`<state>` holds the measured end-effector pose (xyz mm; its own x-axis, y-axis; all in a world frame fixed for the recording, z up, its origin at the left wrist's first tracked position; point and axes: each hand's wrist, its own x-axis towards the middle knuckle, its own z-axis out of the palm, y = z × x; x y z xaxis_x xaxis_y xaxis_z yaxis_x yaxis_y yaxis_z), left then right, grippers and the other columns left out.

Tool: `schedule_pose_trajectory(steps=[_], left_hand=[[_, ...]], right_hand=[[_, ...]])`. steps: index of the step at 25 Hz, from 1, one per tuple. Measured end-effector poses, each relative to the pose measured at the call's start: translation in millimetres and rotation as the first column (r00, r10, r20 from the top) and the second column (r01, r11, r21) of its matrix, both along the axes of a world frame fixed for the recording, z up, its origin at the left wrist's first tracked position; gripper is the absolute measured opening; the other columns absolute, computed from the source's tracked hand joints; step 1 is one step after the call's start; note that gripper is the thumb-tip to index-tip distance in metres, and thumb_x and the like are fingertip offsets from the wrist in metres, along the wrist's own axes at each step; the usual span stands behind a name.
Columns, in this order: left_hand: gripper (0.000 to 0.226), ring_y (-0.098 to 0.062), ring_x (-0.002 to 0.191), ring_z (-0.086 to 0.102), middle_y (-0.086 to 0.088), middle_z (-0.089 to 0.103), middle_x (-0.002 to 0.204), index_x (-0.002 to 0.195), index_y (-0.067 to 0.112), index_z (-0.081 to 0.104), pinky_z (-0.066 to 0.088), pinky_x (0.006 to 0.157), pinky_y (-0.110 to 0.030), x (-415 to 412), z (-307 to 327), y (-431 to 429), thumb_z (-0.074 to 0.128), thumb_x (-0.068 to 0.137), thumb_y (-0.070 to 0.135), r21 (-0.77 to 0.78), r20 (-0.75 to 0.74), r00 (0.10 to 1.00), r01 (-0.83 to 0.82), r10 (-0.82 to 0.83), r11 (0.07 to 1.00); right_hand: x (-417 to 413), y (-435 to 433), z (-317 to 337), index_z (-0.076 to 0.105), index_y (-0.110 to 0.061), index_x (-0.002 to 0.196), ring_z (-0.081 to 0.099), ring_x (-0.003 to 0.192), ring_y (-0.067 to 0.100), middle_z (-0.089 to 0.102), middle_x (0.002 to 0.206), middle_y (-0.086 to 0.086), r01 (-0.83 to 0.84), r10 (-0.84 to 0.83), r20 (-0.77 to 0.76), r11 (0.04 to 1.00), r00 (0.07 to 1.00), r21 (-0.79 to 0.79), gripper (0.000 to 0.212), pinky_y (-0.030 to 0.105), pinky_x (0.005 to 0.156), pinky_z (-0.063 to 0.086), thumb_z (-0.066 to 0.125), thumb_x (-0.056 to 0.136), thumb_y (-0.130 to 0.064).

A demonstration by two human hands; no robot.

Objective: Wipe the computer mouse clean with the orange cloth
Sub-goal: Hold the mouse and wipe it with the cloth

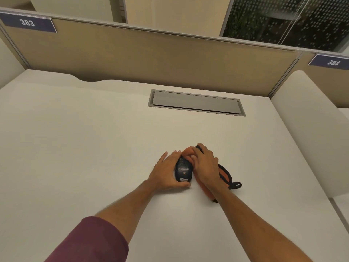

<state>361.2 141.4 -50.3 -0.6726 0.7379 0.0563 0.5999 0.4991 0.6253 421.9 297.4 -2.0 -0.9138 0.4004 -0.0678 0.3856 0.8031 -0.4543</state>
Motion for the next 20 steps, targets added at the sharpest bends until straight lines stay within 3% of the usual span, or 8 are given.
schedule_pose_trajectory(steps=[4, 8, 12, 15, 20], left_hand=[[0.11, -0.008, 0.146, 0.023, 0.01, 0.036, 0.153, 0.15, 0.026, 0.023, 0.007, 0.123, -0.036, 1.2, 2.4, -0.2, 0.068, 0.063, 0.076, 0.017, 0.013, 1.0, -0.004, 0.003, 1.0], [0.109, -0.007, 0.147, 0.02, 0.008, 0.033, 0.155, 0.15, 0.027, 0.024, 0.006, 0.123, -0.035, 1.3, 2.4, -0.3, 0.07, 0.063, 0.074, 0.011, 0.023, 1.0, -0.003, 0.003, 1.0], [0.112, -0.008, 0.147, 0.02, 0.006, 0.033, 0.156, 0.15, 0.021, 0.025, 0.006, 0.123, -0.035, 0.4, -1.4, -0.3, 0.066, 0.062, 0.078, -0.015, 0.003, 1.0, -0.007, 0.007, 1.0], [0.113, -0.008, 0.147, 0.021, 0.007, 0.033, 0.155, 0.15, 0.021, 0.025, 0.004, 0.123, -0.034, 0.7, -1.3, -0.3, 0.065, 0.062, 0.078, -0.007, 0.002, 1.0, -0.008, 0.008, 1.0], [0.11, -0.008, 0.147, 0.021, 0.006, 0.034, 0.155, 0.15, 0.021, 0.025, 0.004, 0.123, -0.033, 2.5, 0.6, -0.5, 0.07, 0.064, 0.073, 0.007, 0.01, 1.0, -0.013, 0.013, 1.0]], right_hand=[[11.8, -4.5, 6.2, 0.049, -0.031, 0.13, 0.036, 0.131, 0.021, 0.034, 0.15, -0.004, -0.014, 0.008, -0.12, 0.999, 0.993, -0.048, 0.033, 0.042, 0.108, 0.023, 0.035, 0.101, -0.034], [32.4, -7.6, -0.3, 0.042, -0.03, 0.138, 0.032, 0.133, 0.02, 0.03, 0.153, -0.005, -0.139, 0.15, -0.1, 0.984, 0.984, 0.113, 0.038, 0.04, 0.105, 0.024, 0.034, 0.101, -0.031], [19.2, 0.3, -6.1, 0.053, -0.037, 0.125, 0.035, 0.131, 0.019, 0.035, 0.148, -0.006, -0.028, 0.028, -0.107, 1.0, 0.994, 0.002, 0.031, 0.045, 0.108, 0.024, 0.036, 0.1, -0.033], [27.0, -1.2, -4.6, 0.048, -0.032, 0.131, 0.035, 0.132, 0.02, 0.035, 0.149, -0.004, -0.031, 0.026, -0.182, 0.999, 0.983, -0.026, 0.032, 0.042, 0.108, 0.023, 0.037, 0.101, -0.029], [45.8, -4.3, -6.8, 0.044, -0.026, 0.137, 0.038, 0.129, 0.023, 0.034, 0.151, -0.002, -0.186, 0.224, -0.145, 0.954, 0.964, 0.234, 0.039, 0.039, 0.093, 0.034, 0.044, 0.099, -0.023]])
